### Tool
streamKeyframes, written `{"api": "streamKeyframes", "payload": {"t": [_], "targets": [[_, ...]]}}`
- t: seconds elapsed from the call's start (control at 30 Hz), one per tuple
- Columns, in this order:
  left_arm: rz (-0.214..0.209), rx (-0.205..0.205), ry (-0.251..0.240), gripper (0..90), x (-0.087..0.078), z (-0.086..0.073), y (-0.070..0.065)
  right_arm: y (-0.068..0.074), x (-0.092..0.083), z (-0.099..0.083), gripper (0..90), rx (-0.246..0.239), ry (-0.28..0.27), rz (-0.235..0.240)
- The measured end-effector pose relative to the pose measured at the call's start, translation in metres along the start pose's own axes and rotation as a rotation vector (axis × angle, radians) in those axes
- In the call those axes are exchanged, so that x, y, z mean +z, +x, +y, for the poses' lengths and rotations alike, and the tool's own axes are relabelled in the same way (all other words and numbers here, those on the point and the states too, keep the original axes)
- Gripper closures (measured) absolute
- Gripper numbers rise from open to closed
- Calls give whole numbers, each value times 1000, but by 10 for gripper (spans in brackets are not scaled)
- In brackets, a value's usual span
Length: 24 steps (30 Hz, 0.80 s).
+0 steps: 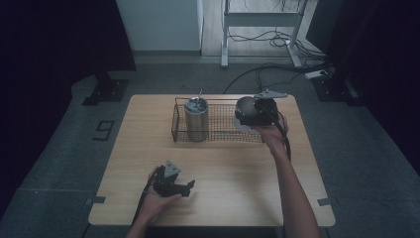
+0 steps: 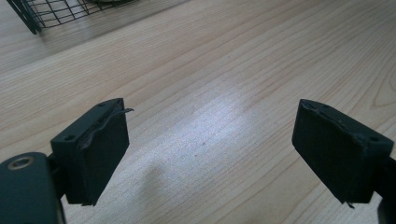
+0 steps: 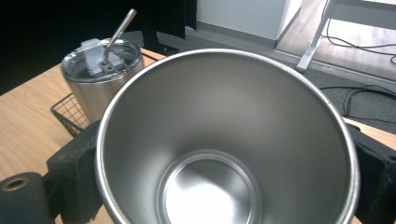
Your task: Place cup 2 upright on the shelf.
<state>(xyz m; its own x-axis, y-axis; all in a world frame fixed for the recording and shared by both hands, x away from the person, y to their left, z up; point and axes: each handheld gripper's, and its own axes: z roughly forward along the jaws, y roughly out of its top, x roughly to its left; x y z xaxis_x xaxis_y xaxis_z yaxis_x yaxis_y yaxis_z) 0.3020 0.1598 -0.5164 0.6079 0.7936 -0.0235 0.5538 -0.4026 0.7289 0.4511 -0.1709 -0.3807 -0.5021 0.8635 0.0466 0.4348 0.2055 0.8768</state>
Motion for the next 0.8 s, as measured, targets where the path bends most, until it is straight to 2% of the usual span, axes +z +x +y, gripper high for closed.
{"api": "streamKeyframes", "payload": {"t": [0.43,0.57,0.8], "targets": [[6,-7,0,112,-2,-2,3,-15,20,4,63,14,22,-19],[6,-8,1,112,-2,-2,4,-16,27,4,63,25,27,-17],[6,-5,5,112,-1,-2,3,-16,36,9,63,17,44,-23]]}}
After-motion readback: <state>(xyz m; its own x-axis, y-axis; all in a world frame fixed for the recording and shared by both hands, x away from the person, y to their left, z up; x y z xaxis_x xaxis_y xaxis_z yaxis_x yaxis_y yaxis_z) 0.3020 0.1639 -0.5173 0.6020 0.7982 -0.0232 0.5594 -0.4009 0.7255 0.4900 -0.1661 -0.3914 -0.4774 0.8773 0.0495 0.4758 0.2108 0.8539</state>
